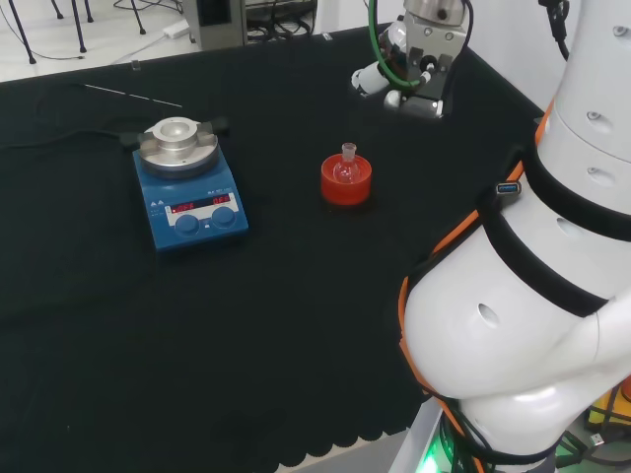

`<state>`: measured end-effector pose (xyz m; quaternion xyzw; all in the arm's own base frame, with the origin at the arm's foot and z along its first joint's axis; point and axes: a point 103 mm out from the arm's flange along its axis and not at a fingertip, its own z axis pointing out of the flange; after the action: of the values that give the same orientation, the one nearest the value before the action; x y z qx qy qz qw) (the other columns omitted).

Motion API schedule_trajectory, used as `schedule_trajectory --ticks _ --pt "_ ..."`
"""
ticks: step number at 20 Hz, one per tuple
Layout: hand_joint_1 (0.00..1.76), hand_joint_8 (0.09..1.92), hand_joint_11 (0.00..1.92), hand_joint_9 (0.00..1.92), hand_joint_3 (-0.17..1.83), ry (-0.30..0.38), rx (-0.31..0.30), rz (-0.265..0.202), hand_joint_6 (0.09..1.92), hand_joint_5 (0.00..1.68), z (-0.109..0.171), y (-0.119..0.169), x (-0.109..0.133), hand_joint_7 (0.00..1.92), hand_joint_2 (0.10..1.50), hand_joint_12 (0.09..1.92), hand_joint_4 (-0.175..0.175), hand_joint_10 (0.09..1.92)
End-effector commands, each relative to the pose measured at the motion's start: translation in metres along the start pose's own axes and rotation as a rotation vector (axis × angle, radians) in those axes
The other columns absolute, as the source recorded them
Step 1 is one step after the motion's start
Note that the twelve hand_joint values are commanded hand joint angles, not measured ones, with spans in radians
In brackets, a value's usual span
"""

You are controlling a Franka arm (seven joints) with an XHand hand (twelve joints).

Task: Pick up the round-bottom flask.

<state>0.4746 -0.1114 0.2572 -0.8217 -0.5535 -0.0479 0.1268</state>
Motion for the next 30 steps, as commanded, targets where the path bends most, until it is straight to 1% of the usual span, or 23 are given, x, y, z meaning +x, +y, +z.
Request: schedule_trajectory --ticks 1,5,11,14,18,21,25,27,30 --pt "0.73 0.57 0.0 0.27 0.76 0.127 0.021 0.022 0.09 0.46 0.038 0.018 -0.012 0.17 0.68 1.16 -0.039 0.64" --pt "0.69 0.58 0.0 0.27 0.72 0.172 0.013 0.031 0.09 0.48 0.052 0.021 -0.016 0.16 0.69 1.16 -0.039 0.64" --pt "0.68 0.58 0.0 0.27 0.69 0.234 0.017 0.046 0.09 0.49 0.071 0.023 -0.019 0.15 0.69 1.16 -0.039 0.64" --pt "0.68 0.58 0.0 0.27 0.68 0.248 0.012 0.05 0.09 0.49 0.08 0.024 -0.02 0.15 0.69 1.15 -0.038 0.64" --pt "0.68 0.58 0.0 0.27 0.67 0.249 0.004 0.046 0.09 0.5 0.091 0.025 -0.022 0.15 0.69 1.15 -0.038 0.64" --pt "0.69 0.58 0.0 0.27 0.67 0.254 0.026 0.044 0.09 0.5 0.099 0.028 -0.024 0.15 0.69 1.15 -0.037 0.64" --pt "0.68 0.58 0.0 0.27 0.64 0.262 0.031 0.024 0.09 0.5 0.112 0.031 -0.026 0.14 0.69 1.13 -0.033 0.64" --pt "0.68 0.58 0.0 0.27 0.63 0.264 0.048 0.021 0.09 0.5 0.116 0.032 -0.026 0.14 0.68 1.12 -0.03 0.64" --pt "0.68 0.57 0.0 0.26 0.61 0.266 0.04 0.01 0.09 0.5 0.122 0.034 -0.025 0.13 0.68 1.11 -0.026 0.64"
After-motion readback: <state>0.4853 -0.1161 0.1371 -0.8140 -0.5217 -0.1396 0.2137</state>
